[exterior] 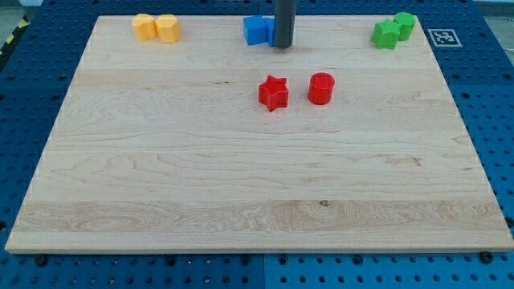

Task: Push the red star towards the bottom left of the board

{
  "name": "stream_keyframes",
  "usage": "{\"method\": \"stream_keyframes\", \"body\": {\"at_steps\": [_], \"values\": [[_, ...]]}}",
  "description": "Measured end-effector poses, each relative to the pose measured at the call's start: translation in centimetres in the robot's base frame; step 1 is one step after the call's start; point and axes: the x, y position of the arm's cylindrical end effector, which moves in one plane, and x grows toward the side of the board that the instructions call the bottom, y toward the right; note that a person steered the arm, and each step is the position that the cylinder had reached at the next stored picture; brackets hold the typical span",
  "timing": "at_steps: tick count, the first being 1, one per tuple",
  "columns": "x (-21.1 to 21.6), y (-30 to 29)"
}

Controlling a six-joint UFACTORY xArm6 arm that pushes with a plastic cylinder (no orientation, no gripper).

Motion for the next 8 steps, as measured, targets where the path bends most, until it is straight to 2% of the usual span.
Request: {"method": "stream_keyframes", "body": {"at_steps": [2,3,5,7,8], "values": [[0.0,0.2],[2.0,0.6],[11.2,0.5],[13.3,-3.5],[17.4,-4.9]]}}
